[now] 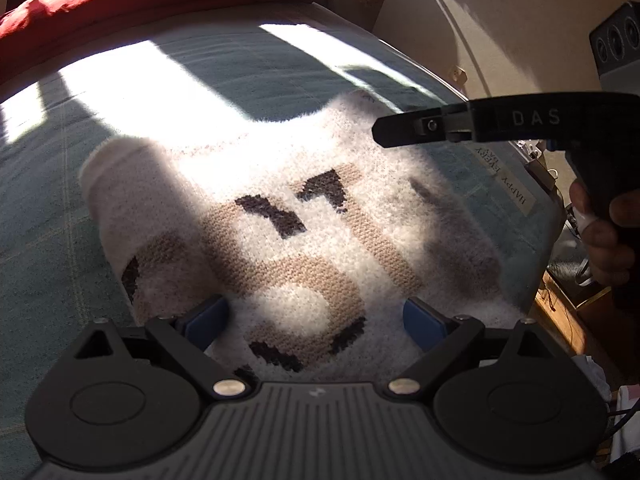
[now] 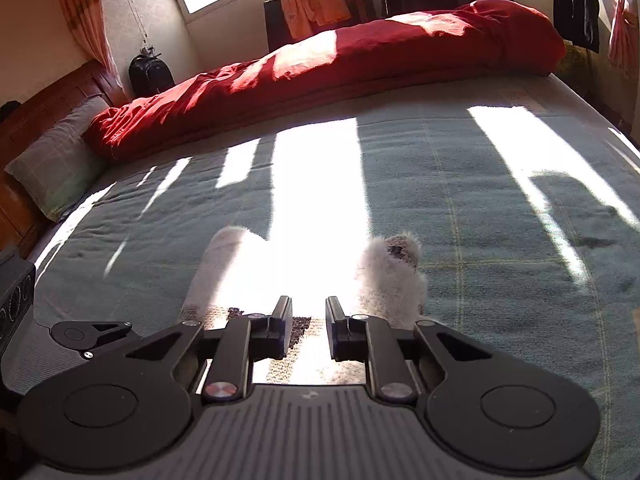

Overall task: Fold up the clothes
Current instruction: 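Move both open grippers along the folded cream sweater, then lower both open grippers to the sweater bundle's end edge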

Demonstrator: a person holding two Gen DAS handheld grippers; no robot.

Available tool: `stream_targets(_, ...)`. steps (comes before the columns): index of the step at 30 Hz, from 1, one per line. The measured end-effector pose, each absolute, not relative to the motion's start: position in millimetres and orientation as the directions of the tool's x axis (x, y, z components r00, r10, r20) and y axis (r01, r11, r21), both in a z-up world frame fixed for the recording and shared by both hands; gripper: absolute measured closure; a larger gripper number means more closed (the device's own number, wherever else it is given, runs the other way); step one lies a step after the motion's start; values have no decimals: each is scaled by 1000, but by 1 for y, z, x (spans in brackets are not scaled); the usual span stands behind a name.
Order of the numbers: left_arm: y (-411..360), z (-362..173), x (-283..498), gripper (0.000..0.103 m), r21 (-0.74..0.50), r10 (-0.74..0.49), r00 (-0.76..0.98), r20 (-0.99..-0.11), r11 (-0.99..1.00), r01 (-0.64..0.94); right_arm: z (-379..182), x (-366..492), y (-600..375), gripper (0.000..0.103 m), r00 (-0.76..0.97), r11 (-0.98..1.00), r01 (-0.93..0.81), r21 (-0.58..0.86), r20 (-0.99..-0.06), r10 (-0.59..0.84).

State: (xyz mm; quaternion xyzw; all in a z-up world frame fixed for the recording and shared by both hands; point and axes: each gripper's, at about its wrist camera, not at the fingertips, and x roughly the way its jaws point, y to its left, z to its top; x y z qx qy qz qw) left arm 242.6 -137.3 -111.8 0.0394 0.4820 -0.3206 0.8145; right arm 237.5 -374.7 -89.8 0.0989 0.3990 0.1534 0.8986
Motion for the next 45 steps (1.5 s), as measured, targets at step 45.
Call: stream_targets(45, -154, -110, 120, 7, -162, -395, 230, -889, 743, 650, -118, 114, -369, 79, 454, 905, -268, 330, -786, 420)
